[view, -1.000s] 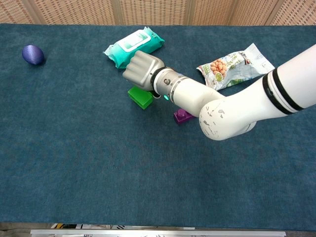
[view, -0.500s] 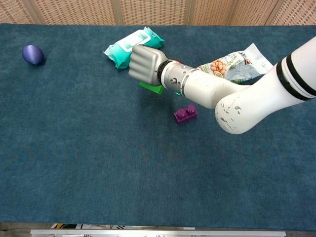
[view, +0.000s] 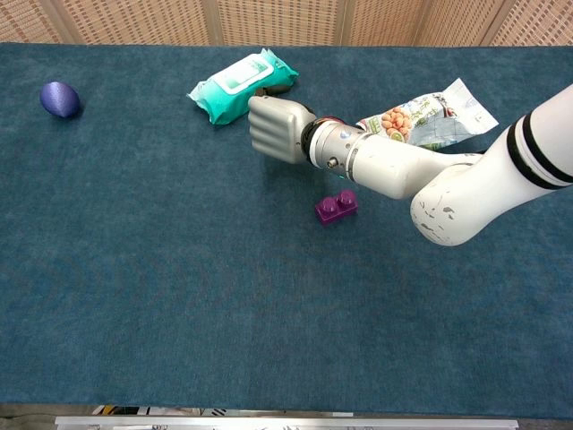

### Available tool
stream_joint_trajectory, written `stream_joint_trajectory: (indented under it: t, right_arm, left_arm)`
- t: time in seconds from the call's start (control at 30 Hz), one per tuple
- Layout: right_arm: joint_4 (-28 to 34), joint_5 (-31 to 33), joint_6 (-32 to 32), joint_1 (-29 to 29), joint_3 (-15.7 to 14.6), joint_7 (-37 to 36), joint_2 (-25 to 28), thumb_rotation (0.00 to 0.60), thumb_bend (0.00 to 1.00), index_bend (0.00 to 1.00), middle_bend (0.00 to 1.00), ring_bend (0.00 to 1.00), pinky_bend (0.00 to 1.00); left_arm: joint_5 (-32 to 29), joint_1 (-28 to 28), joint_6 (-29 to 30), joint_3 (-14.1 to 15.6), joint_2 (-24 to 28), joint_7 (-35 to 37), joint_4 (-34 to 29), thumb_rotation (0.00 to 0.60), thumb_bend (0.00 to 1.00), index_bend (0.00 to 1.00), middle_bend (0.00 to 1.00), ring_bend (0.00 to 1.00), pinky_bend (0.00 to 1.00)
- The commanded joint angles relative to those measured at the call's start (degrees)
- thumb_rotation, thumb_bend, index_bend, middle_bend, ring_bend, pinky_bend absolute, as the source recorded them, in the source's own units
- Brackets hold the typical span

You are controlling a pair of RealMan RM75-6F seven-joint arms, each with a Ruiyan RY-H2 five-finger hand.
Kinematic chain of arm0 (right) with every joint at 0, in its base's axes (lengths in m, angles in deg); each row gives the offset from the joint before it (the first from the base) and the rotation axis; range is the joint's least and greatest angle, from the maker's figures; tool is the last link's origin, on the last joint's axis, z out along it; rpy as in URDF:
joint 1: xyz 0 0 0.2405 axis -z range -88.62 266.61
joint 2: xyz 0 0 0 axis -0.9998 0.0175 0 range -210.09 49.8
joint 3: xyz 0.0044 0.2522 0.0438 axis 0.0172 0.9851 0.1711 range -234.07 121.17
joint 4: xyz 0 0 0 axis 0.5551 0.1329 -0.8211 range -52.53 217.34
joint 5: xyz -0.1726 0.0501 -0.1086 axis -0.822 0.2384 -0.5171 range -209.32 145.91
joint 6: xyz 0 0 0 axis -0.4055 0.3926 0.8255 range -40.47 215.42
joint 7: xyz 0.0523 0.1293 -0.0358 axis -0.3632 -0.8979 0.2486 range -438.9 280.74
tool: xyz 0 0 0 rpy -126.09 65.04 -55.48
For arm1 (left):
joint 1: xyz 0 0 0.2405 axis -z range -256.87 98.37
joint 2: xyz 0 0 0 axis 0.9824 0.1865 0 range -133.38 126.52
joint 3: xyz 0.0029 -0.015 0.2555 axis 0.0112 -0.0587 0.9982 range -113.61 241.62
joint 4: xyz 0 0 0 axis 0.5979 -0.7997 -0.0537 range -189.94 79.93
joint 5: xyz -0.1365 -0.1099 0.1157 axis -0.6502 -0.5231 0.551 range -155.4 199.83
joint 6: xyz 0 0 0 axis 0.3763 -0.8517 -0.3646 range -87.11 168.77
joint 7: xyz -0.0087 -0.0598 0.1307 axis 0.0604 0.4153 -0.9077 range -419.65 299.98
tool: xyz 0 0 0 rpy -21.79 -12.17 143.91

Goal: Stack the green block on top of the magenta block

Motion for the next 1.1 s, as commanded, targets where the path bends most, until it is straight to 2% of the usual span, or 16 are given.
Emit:
stream_joint_trajectory:
  t: [0.03,0.47,0.63,1.1]
  right_arm:
    - [-1.64,-1.83,0.83,1.18,-0.56,1.37,-1.27,0.6,0.18,0.52,0.44,0.32,0.46]
    - [-4.97,-4.12,2.38,5.03,1.08,6.88,-5.34,0.6,0.14,0.49,0.41,0.26,0.35]
    - [-4.82,-4.75,2.25,6.09,2.14,7.82,-5.79,0.6,0.12,0.43,0.4,0.25,0.34]
    - [-4.22,-6.6,1.16,8.28,3.99,9.49,-6.53,0.6,0.09,0.38,0.38,0.23,0.32]
  left_arm:
    - [-0.02,0.0,-0.02,-0.01,-0.02,0.0,0.01,0.6,0.29,0.26,0.28,0.29,0.19]
    - [-0.33,-0.3,0.06,0.12,-0.32,0.47,0.76,0.6,0.29,0.26,0.28,0.29,0.19]
    - [-0.46,-0.41,0.05,0.16,-0.37,0.73,1.1,0.6,0.29,0.26,0.28,0.29,0.19]
    - [-0.42,-0.59,0.22,0.22,-0.45,1.06,1.45,0.6,0.29,0.26,0.28,0.29,0.18]
